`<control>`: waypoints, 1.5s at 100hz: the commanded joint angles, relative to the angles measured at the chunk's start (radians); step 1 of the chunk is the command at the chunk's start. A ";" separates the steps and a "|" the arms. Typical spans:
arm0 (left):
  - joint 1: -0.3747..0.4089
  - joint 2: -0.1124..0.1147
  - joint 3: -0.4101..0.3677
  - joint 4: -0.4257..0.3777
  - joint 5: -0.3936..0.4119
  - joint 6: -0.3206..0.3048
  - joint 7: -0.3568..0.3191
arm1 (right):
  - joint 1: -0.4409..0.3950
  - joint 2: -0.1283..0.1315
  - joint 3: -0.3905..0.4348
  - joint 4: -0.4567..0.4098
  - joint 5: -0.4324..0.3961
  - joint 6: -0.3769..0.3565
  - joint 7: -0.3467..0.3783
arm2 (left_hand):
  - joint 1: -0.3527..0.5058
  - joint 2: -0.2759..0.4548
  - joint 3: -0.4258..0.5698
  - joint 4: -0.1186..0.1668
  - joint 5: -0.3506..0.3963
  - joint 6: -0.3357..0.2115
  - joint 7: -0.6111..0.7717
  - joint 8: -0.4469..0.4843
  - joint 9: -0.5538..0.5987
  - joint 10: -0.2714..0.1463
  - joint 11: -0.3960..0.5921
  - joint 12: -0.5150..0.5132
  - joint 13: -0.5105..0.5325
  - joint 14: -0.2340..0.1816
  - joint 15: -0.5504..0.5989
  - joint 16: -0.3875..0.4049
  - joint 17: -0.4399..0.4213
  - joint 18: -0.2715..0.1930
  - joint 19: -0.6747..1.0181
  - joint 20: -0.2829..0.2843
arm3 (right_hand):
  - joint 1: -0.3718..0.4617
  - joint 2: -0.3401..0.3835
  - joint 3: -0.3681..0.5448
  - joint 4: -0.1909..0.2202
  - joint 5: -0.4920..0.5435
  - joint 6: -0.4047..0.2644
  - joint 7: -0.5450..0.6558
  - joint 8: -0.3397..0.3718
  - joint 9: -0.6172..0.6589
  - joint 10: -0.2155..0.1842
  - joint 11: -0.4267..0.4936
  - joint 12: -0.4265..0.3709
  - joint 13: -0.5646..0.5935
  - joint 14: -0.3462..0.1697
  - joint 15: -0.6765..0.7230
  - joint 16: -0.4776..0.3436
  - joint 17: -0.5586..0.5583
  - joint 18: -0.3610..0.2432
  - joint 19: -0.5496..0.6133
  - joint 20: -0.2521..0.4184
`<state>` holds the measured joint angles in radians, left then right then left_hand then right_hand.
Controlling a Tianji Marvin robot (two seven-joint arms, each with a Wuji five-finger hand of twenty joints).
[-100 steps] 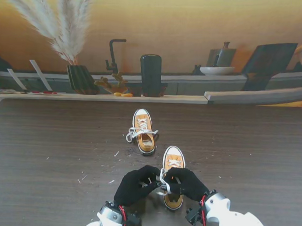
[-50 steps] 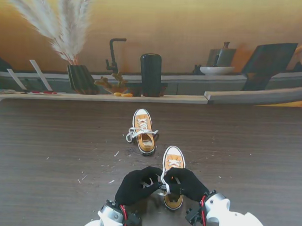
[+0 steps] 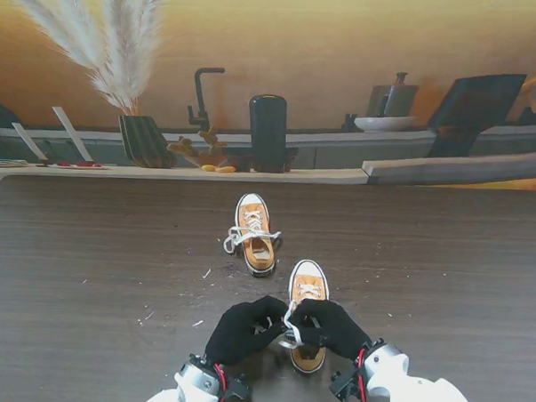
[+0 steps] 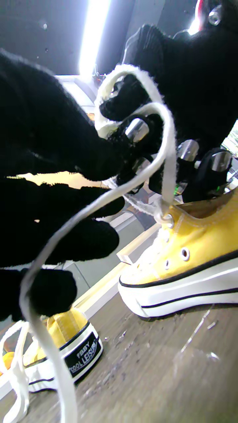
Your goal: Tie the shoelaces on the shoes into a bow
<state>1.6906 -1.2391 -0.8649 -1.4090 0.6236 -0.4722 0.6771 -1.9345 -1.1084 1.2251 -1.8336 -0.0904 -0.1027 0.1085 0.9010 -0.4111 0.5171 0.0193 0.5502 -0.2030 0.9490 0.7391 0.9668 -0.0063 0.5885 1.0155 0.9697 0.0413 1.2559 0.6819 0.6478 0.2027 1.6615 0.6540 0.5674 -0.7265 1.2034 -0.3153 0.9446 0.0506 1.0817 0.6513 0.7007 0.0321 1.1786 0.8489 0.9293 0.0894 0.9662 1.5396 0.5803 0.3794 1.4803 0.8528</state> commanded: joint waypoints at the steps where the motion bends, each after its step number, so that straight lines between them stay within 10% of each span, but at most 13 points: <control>1: 0.003 0.006 -0.001 -0.011 0.004 0.001 -0.031 | -0.003 0.000 -0.001 -0.010 0.002 -0.004 0.012 | -0.034 -0.030 0.071 0.016 -0.025 0.001 0.045 0.041 -0.013 -0.018 -0.023 0.036 -0.021 -0.017 -0.013 0.040 -0.013 0.026 -0.003 0.022 | 0.037 0.005 -0.013 0.027 -0.011 -0.071 0.012 0.019 -0.025 -0.005 -0.014 -0.015 -0.007 -0.002 -0.008 0.030 0.007 -0.008 -0.009 0.005; 20: 0.003 0.010 0.000 -0.013 0.009 0.003 -0.042 | -0.004 -0.001 -0.001 -0.011 0.006 -0.005 0.010 | -0.076 -0.034 0.142 0.027 -0.059 0.006 0.068 0.076 -0.031 -0.017 -0.038 0.048 -0.041 -0.011 -0.027 0.043 -0.033 0.031 -0.021 0.024 | 0.036 0.005 -0.013 0.026 -0.011 -0.075 0.011 0.018 -0.023 -0.002 -0.015 -0.017 -0.006 -0.003 -0.008 0.030 0.009 -0.008 -0.009 0.005; 44: -0.010 0.003 0.013 0.004 0.022 0.002 -0.008 | -0.005 0.001 -0.002 -0.011 0.009 -0.007 0.017 | -0.087 -0.083 -0.002 0.040 -0.093 -0.039 -0.079 -0.023 -0.059 -0.031 0.008 0.010 -0.054 -0.029 -0.038 0.047 -0.050 0.013 -0.036 0.027 | 0.038 0.008 -0.015 0.025 -0.012 -0.075 0.010 0.017 -0.022 -0.002 -0.016 -0.017 -0.005 -0.002 -0.007 0.030 0.007 -0.006 -0.009 0.005; 96: -0.025 -0.022 0.036 0.041 0.049 -0.003 0.111 | -0.003 0.004 -0.010 -0.009 0.007 -0.007 0.029 | -0.025 -0.133 -0.019 -0.003 -0.075 -0.064 -0.206 -0.087 -0.015 -0.047 0.020 0.012 -0.045 -0.035 -0.042 0.049 -0.054 0.014 -0.046 0.030 | 0.038 0.010 -0.018 0.023 -0.011 -0.076 0.008 0.014 -0.021 -0.002 -0.016 -0.017 -0.004 -0.001 -0.009 0.030 0.008 -0.006 -0.009 0.005; 150: -0.040 -0.027 0.051 0.059 0.054 -0.018 0.122 | 0.002 0.007 -0.015 -0.007 0.017 -0.005 0.045 | 0.016 -0.059 -0.100 -0.027 0.179 -0.161 -0.178 -0.230 0.005 -0.028 0.016 0.002 -0.033 -0.035 -0.036 0.045 -0.049 0.015 -0.043 0.031 | 0.039 0.013 -0.021 0.022 -0.010 -0.080 0.006 0.014 -0.016 -0.003 -0.020 -0.021 -0.004 0.001 -0.010 0.030 0.008 -0.006 -0.009 0.005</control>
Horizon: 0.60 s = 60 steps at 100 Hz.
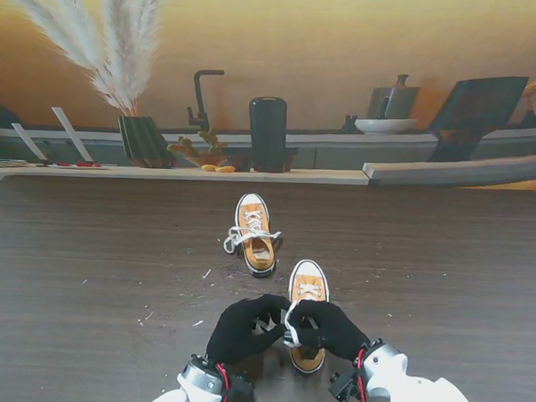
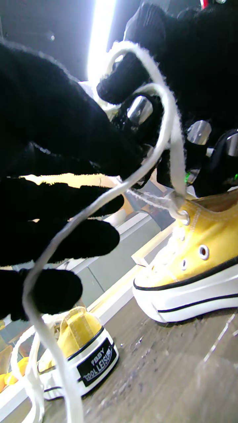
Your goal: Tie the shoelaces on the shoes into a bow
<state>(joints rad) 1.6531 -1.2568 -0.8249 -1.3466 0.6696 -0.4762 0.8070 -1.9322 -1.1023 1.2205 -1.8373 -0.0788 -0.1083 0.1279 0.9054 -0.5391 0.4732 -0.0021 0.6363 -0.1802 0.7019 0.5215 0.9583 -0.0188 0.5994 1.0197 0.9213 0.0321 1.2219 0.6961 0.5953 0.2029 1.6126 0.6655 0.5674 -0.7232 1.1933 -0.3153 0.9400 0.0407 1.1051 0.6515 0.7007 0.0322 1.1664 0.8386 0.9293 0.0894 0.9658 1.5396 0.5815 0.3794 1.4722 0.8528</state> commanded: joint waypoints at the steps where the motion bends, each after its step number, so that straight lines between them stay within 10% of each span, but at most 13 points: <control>1: -0.003 -0.009 0.011 -0.004 0.008 -0.014 -0.008 | 0.000 0.001 -0.010 -0.004 0.005 0.000 0.026 | 0.011 0.072 -0.057 -0.006 0.096 -0.183 0.070 -0.013 0.014 -0.016 0.006 -0.003 0.016 -0.026 -0.002 0.031 0.004 0.015 0.006 0.019 | 0.038 0.011 -0.011 0.022 -0.005 -0.070 -0.017 0.013 -0.016 -0.003 -0.008 -0.010 -0.004 0.001 -0.009 0.030 0.007 -0.006 -0.001 0.005; 25: -0.003 -0.013 0.012 -0.001 0.003 -0.032 -0.006 | 0.001 0.001 -0.014 -0.002 0.006 0.002 0.024 | 0.009 0.089 -0.066 0.004 0.110 -0.183 0.137 0.028 0.019 -0.015 0.037 -0.021 0.022 -0.013 0.002 0.029 0.006 0.026 0.010 0.020 | 0.039 0.017 -0.013 0.022 -0.006 -0.072 -0.018 0.014 -0.015 -0.001 -0.009 -0.011 -0.004 0.002 -0.010 0.030 0.005 -0.006 -0.002 0.005; 60: 0.007 -0.004 -0.004 -0.012 -0.003 -0.057 -0.043 | 0.000 -0.001 -0.011 -0.004 0.007 0.001 0.017 | -0.132 0.026 0.290 0.081 -0.012 -0.164 0.254 0.373 0.010 -0.003 -0.038 0.066 -0.012 0.012 -0.002 0.042 -0.026 0.046 -0.020 0.035 | 0.041 0.021 -0.021 0.023 -0.007 -0.074 -0.019 0.016 -0.015 0.000 -0.010 -0.011 -0.004 0.004 -0.013 0.030 0.003 -0.004 -0.002 0.006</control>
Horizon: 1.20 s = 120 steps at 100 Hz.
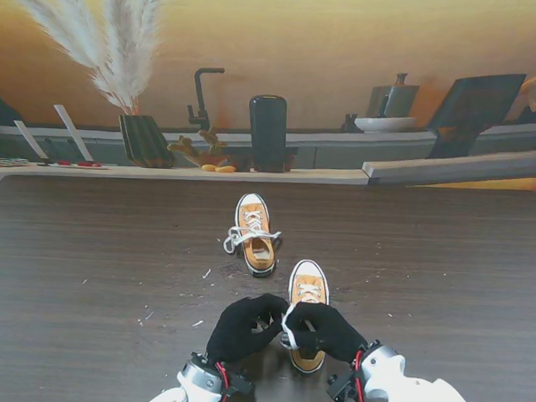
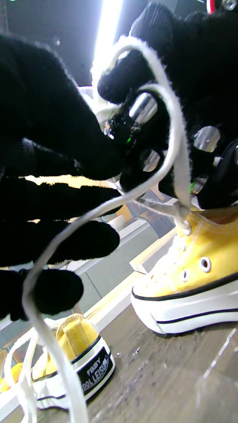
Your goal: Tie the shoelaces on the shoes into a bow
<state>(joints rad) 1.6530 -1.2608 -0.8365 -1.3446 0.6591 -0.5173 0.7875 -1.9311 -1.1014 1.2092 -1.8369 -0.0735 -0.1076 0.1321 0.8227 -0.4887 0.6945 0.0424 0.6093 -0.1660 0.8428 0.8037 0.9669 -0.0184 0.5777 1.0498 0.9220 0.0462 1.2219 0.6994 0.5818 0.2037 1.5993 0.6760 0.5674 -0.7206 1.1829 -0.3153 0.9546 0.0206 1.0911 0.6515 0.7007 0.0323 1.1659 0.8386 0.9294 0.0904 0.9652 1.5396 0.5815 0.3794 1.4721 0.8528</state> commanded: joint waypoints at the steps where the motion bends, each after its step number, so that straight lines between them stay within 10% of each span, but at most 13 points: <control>1: 0.007 0.000 0.007 -0.014 0.008 -0.016 -0.025 | -0.001 -0.002 0.000 -0.005 0.002 0.001 0.013 | -0.056 -0.026 0.083 0.043 0.010 -0.176 0.120 0.105 -0.001 -0.003 -0.016 0.039 -0.015 -0.002 -0.003 0.039 -0.015 0.045 -0.008 0.025 | 0.042 0.018 -0.010 0.023 -0.022 -0.054 -0.005 0.016 -0.015 0.000 -0.009 -0.011 -0.004 0.003 -0.013 0.030 0.003 -0.004 -0.002 0.006; 32: 0.016 0.014 -0.011 -0.027 -0.011 -0.057 -0.102 | -0.002 -0.003 0.005 -0.007 0.003 0.004 0.011 | -0.154 0.009 0.231 0.161 -0.066 -0.141 0.201 0.300 -0.060 -0.004 -0.033 0.082 -0.063 0.005 -0.029 0.052 -0.060 0.041 -0.041 0.054 | 0.045 0.027 -0.016 0.024 -0.027 -0.051 -0.005 0.021 -0.025 0.003 -0.024 -0.020 -0.018 0.007 -0.026 0.030 -0.010 -0.004 -0.013 0.003; 96: 0.052 0.021 -0.059 -0.061 -0.049 -0.069 -0.151 | -0.014 -0.013 0.014 -0.015 -0.003 0.011 -0.031 | -0.155 0.018 0.223 0.172 -0.074 -0.136 0.206 0.310 -0.067 -0.002 -0.038 0.086 -0.078 0.009 -0.045 0.054 -0.076 0.043 -0.057 0.066 | 0.052 0.034 -0.019 0.025 -0.037 -0.031 -0.004 0.034 -0.053 0.040 -0.145 -0.124 0.096 0.200 -0.480 -0.213 -0.075 0.017 -0.124 -0.054; 108: 0.055 0.013 -0.059 -0.059 -0.065 -0.070 -0.140 | -0.015 -0.012 0.014 -0.016 -0.002 0.010 -0.029 | -0.061 0.015 0.084 0.063 -0.110 -0.170 0.115 0.182 -0.068 -0.003 -0.057 0.076 -0.073 0.009 -0.048 0.056 -0.073 0.045 -0.061 0.076 | 0.051 0.035 -0.019 0.025 -0.037 -0.034 -0.004 0.034 -0.051 0.040 -0.146 -0.125 0.097 0.200 -0.481 -0.212 -0.075 0.017 -0.125 -0.055; 120: 0.058 0.015 -0.062 -0.064 -0.076 -0.076 -0.156 | -0.014 -0.012 0.012 -0.015 0.000 0.009 -0.028 | -0.051 -0.013 0.007 0.024 -0.156 -0.174 0.009 0.041 -0.078 -0.010 -0.074 0.075 -0.080 -0.005 -0.053 0.057 -0.078 0.032 -0.064 0.076 | 0.052 0.035 -0.019 0.025 -0.037 -0.035 -0.003 0.034 -0.042 0.040 -0.150 -0.131 0.100 0.202 -0.480 -0.210 -0.073 0.019 -0.126 -0.055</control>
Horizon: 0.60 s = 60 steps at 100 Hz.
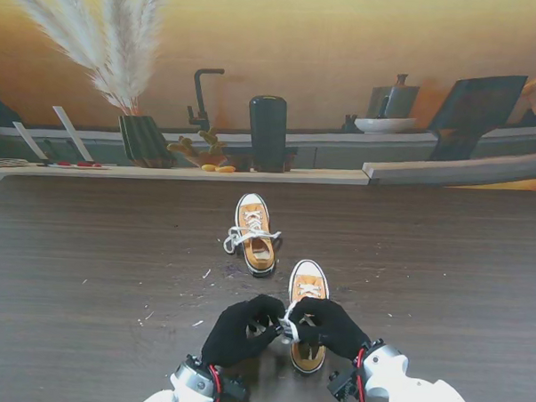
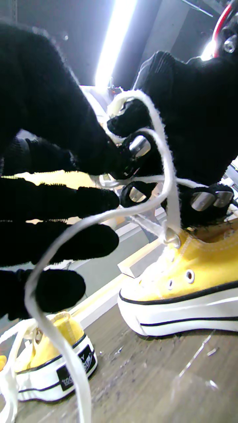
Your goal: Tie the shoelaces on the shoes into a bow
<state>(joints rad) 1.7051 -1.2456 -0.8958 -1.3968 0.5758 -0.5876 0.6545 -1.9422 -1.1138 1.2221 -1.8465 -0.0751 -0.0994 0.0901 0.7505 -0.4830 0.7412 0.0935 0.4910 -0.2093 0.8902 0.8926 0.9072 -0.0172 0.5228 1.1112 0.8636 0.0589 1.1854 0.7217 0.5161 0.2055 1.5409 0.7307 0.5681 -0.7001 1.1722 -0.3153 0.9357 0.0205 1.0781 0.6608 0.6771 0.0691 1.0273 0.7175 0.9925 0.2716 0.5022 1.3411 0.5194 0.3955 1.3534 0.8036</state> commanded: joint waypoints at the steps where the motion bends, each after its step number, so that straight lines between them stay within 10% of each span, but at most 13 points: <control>1: 0.006 0.000 -0.003 -0.012 0.007 -0.006 -0.024 | -0.003 0.000 -0.001 -0.006 0.002 0.001 0.014 | 0.020 -0.019 -0.044 -0.027 -0.038 -0.130 -0.047 -0.058 -0.020 -0.012 -0.019 0.014 -0.022 -0.018 -0.017 0.035 -0.012 0.029 -0.006 0.022 | 0.051 0.014 -0.009 0.025 -0.018 -0.035 0.010 0.025 -0.018 0.003 -0.012 -0.010 0.037 0.020 -0.017 -0.012 -0.011 0.003 -0.007 -0.006; 45: -0.001 0.001 0.011 -0.014 0.006 0.027 -0.026 | -0.002 0.000 -0.004 -0.006 0.004 -0.001 0.015 | 0.139 0.056 -0.225 -0.079 0.108 -0.093 -0.011 -0.171 0.039 -0.025 0.051 -0.014 0.030 -0.028 0.003 0.023 0.027 0.032 0.022 0.000 | 0.053 0.016 -0.010 0.026 -0.019 -0.034 0.010 0.023 -0.014 0.003 -0.013 -0.014 0.038 0.020 -0.017 -0.008 -0.006 0.005 -0.008 -0.009; 60: 0.007 0.007 0.005 -0.028 0.000 0.046 -0.044 | -0.004 0.001 0.000 -0.007 0.000 -0.002 0.016 | 0.084 0.040 -0.068 -0.071 0.065 -0.049 0.095 -0.068 0.042 -0.011 0.047 -0.004 0.035 -0.018 0.011 0.020 0.035 0.041 0.031 -0.011 | 0.056 0.016 -0.009 0.026 -0.020 -0.023 0.012 0.025 -0.017 0.004 -0.013 -0.015 0.037 0.018 -0.019 -0.008 -0.007 0.005 -0.008 -0.009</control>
<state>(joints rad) 1.7028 -1.2436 -0.8885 -1.4119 0.5761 -0.5485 0.6386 -1.9430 -1.1136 1.2201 -1.8455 -0.0737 -0.0999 0.0932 0.8563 -0.4463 0.6030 0.0337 0.5517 -0.2435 0.9022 0.7570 0.9360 -0.0172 0.5636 1.1088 0.8767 0.0540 1.1844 0.7222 0.5393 0.2056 1.5418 0.7288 0.5871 -0.7000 1.1722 -0.3153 0.9388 0.0528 1.0780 0.6609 0.6774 0.0692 1.0271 0.7170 0.9925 0.2804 0.4928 1.3411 0.5193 0.3984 1.3530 0.8027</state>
